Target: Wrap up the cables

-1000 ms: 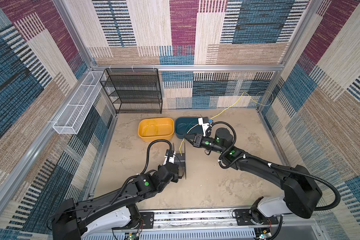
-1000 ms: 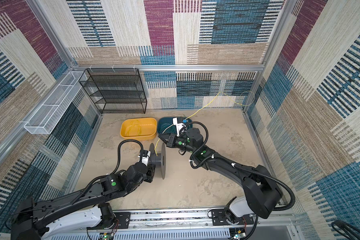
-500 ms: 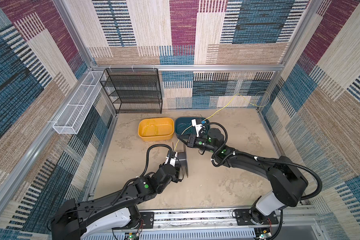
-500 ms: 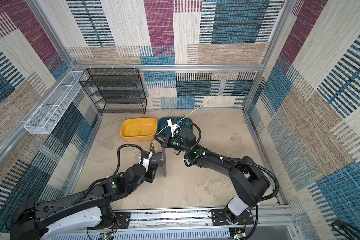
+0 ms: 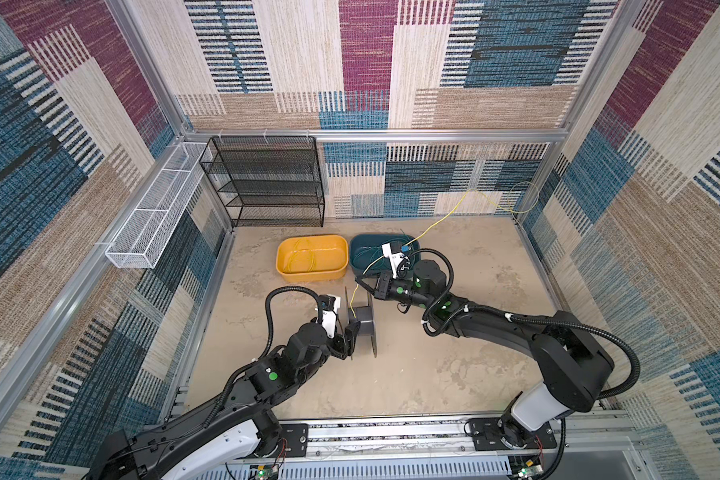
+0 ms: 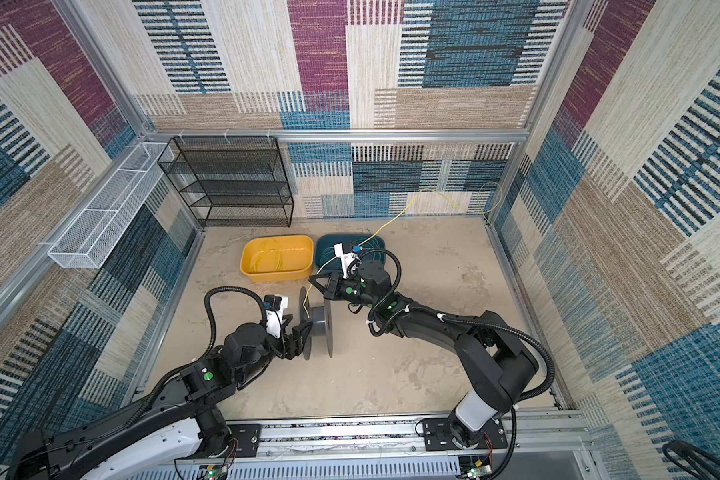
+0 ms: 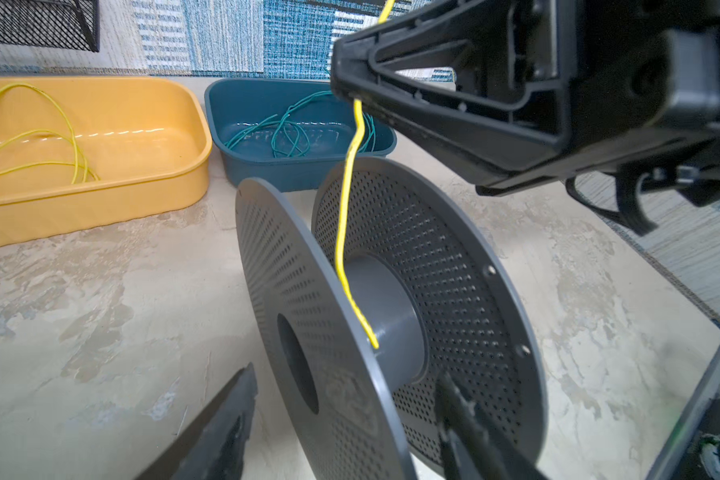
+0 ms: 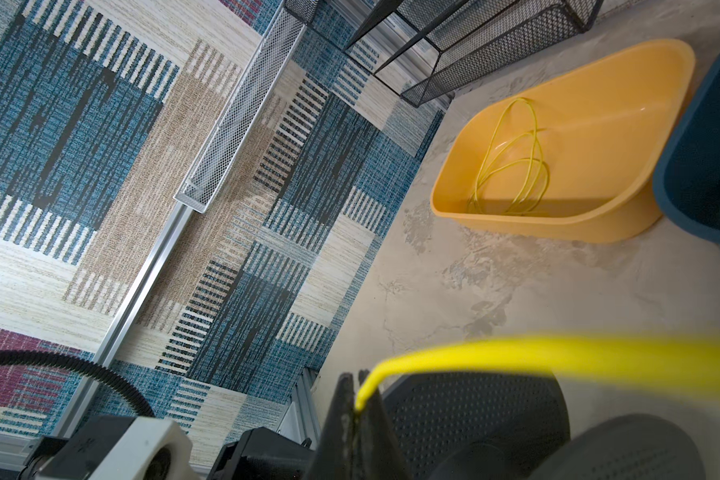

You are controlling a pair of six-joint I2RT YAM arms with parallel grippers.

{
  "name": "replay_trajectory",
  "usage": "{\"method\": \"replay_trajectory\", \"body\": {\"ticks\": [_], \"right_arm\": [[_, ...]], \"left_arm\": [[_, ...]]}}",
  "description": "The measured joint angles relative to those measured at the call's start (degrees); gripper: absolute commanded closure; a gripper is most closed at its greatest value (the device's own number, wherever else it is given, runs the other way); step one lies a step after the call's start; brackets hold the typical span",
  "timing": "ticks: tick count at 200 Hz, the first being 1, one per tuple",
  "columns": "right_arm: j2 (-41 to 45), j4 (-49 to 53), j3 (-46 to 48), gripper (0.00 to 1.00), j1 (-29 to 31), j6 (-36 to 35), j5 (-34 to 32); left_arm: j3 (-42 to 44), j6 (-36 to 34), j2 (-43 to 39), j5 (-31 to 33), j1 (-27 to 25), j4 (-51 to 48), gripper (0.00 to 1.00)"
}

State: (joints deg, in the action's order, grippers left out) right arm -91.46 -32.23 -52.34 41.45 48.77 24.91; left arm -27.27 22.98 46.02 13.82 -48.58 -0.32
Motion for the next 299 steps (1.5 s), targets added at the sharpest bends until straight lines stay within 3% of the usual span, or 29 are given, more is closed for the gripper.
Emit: {"method": "replay_trajectory", "body": {"ticks": [61,123,161,220,277,299], "right_arm": [[0.0,-0.2,1.1,1.00,1.0,-0.4,-1.3],[-0.1,-2.6,2.2,1.00,1.6,-0.4,-1.5],[-0.1,-2.6,2.6,1.00,1.7,-0.4,-1.5],[-0.3,-4.1,3.4,1.00,1.7,0.1,-1.6],[-1.7,-14.0,6.9,1.00,1.7,7.0,-0.9],[-2.0,-16.0,7.3,1.00,1.8,9.7,-0.9]], "left_arm": [[-7.5,5.6,6.4,-4.9,4.1,-1.5,0.53],[-12.4,8.3,12.9,-3.6,4.2,-8.3,0.72],[-13.0,9.2,12.7,-3.4,4.2,-12.2,0.69],[-12.2,10.3,12.1,-3.4,4.2,-12.6,0.55],[-10.8,11.3,12.5,-3.9,4.2,-9.2,0.55],[-10.6,11.4,12.4,-3.8,4.2,-8.5,0.60]]}}
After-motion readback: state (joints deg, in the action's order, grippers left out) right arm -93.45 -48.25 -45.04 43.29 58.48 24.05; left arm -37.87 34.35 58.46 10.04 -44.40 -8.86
